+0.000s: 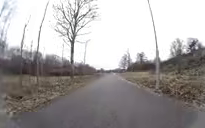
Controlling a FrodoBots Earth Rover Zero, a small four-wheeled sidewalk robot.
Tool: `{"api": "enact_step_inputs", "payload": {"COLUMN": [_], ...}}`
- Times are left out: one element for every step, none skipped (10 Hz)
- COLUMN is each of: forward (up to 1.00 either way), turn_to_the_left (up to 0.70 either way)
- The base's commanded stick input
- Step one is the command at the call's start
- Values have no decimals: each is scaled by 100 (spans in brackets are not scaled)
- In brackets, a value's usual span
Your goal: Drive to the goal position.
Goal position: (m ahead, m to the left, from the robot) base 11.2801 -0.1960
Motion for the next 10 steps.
{"api": "enact_step_inputs", "payload": {"forward": [100,100,100,100,100,100,100,100,100,100], "turn_to_the_left": [0,0,0,0,0,0,0,0,0,0]}}
